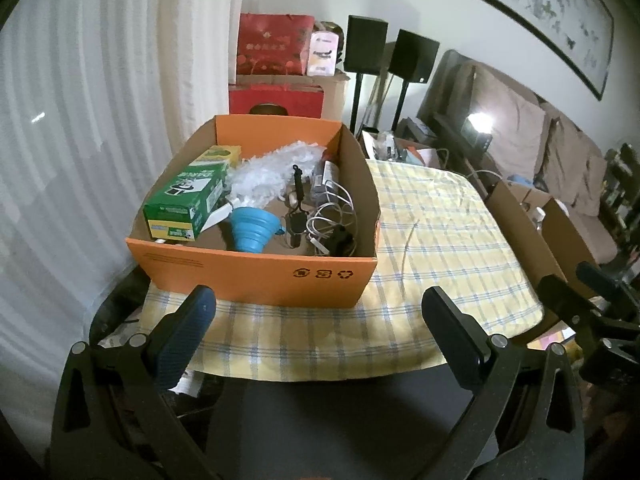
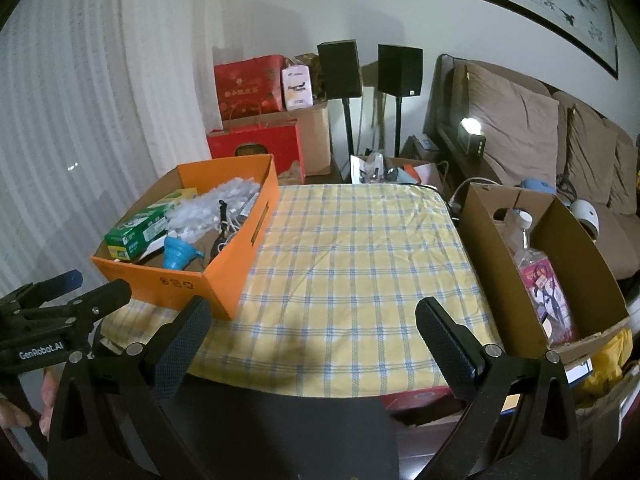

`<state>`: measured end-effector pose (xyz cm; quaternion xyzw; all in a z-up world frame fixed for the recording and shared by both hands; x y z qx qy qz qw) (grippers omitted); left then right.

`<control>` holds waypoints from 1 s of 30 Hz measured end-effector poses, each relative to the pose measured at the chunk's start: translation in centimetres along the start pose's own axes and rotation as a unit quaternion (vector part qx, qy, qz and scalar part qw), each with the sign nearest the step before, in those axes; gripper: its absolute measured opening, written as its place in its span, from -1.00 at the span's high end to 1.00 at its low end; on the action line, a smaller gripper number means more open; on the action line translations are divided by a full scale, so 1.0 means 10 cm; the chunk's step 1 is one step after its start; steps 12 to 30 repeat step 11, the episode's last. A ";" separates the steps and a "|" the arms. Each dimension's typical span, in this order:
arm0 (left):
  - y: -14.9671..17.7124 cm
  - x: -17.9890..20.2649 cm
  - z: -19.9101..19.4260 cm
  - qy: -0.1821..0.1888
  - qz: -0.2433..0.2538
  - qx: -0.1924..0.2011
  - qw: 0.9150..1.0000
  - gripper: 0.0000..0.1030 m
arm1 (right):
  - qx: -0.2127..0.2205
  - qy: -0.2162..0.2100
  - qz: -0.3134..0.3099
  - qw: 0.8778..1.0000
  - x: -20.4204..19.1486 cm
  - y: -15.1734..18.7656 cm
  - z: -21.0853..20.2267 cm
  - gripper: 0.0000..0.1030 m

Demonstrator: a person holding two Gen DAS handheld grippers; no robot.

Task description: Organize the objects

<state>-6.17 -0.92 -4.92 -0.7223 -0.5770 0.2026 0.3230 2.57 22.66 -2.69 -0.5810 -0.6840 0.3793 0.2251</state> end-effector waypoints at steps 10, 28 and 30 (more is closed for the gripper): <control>-0.01 0.00 -0.01 -0.012 0.005 0.009 1.000 -1.00 | -0.002 0.000 -0.001 1.000 -0.01 0.00 -0.01 -1.00; -0.02 0.01 -0.01 -0.010 0.005 0.011 1.000 -1.00 | -0.002 0.000 -0.001 1.000 -0.01 0.00 -0.01 -1.00; -0.02 0.01 -0.01 -0.010 0.005 0.011 1.000 -1.00 | -0.002 0.000 -0.001 1.000 -0.01 0.00 -0.01 -1.00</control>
Point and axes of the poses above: each gripper's, at about its wrist camera, not at the fingertips, and z roughly the way its jaws point, x to its right, y to its underside, the point moved 9 cm from there along z, roughly the way its jaws point, and after that the axes turned 6 degrees about -y, right-handed, at the moved point
